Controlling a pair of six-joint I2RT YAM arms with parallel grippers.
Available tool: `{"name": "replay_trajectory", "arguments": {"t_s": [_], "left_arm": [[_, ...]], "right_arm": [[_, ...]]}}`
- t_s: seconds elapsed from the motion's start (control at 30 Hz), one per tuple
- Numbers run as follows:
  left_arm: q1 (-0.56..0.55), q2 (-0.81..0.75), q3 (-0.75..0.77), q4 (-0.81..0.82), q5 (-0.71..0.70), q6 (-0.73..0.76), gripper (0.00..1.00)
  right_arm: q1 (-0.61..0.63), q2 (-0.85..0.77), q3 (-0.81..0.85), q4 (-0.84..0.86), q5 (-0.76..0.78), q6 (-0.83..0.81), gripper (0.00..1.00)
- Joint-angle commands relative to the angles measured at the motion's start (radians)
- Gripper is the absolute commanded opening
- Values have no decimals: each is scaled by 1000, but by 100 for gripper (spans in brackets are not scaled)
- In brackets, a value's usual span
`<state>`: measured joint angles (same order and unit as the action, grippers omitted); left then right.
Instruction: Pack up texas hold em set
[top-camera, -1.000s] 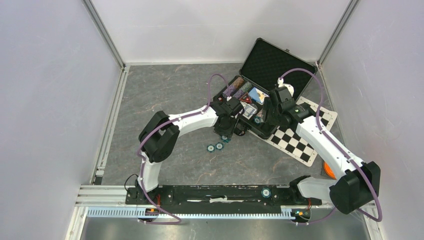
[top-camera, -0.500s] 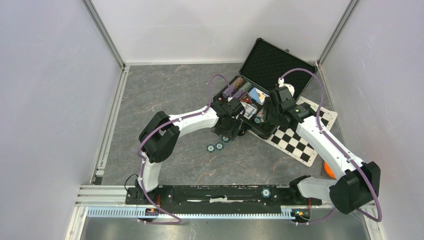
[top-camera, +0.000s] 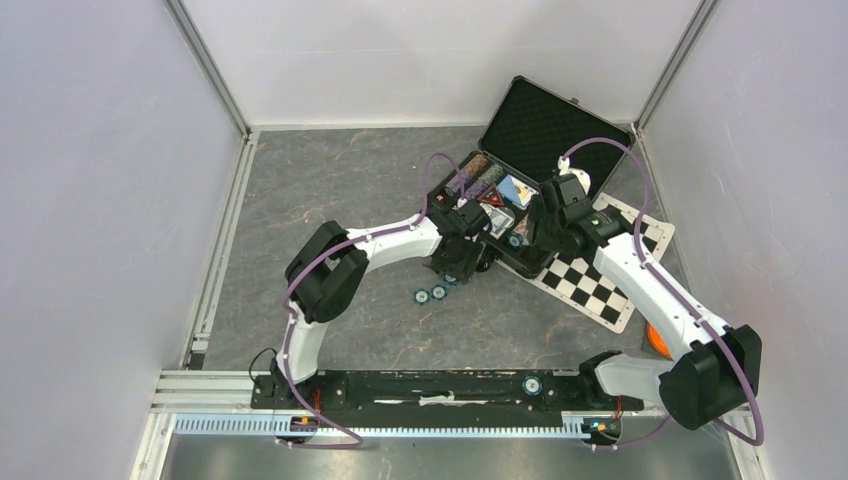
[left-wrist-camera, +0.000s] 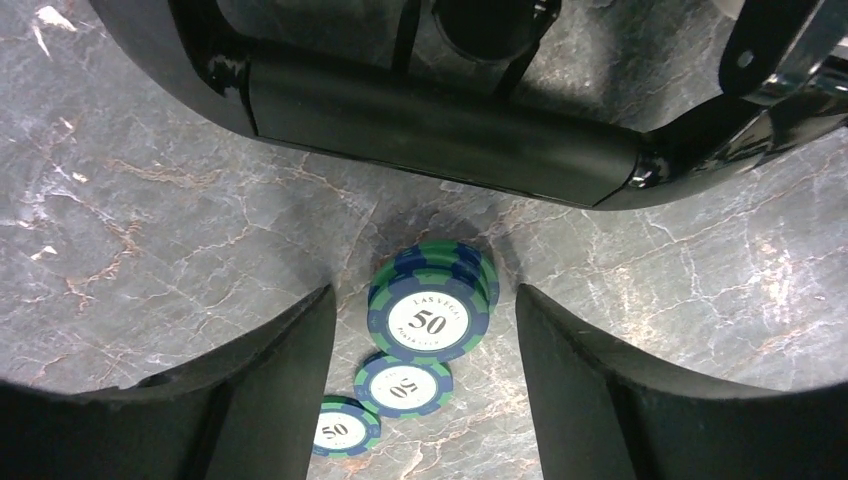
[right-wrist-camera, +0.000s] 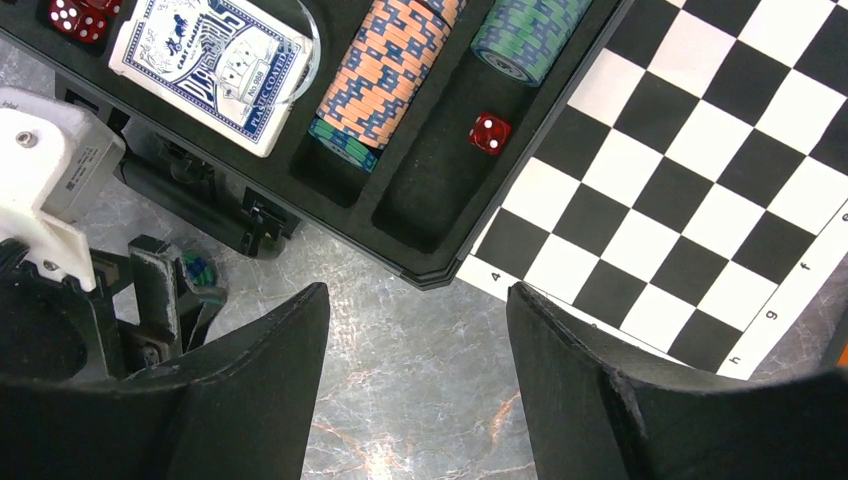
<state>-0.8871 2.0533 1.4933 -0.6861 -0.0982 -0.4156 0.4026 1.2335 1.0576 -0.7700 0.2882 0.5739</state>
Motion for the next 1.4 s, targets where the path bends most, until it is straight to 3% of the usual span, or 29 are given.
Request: {"name": "replay_trajectory", "arguments": {"t_s": [0.0, 0.13, 0.27, 0.43, 0.97, 1.37], "left_arm": [[-4, 30, 1, 20, -17, 33, 71], [-11, 33, -8, 22, -51, 42, 63], [-40, 40, -16, 20, -127, 61, 64], [-49, 44, -41, 24, -109, 47, 63], [-56, 34, -81, 19, -108, 13, 33], [-51, -64, 39, -57, -70, 14, 32]], "right_arm": [[-8, -40, -9, 25, 9, -6, 71], [-10, -43, -12, 24, 9, -5, 71], [-12, -43, -11, 24, 5, -3, 71], [-12, -48, -14, 24, 5, -2, 71], [-19, -67, -29, 24, 1, 3, 71], [-22, -63, -37, 42, -16, -2, 71]]}}
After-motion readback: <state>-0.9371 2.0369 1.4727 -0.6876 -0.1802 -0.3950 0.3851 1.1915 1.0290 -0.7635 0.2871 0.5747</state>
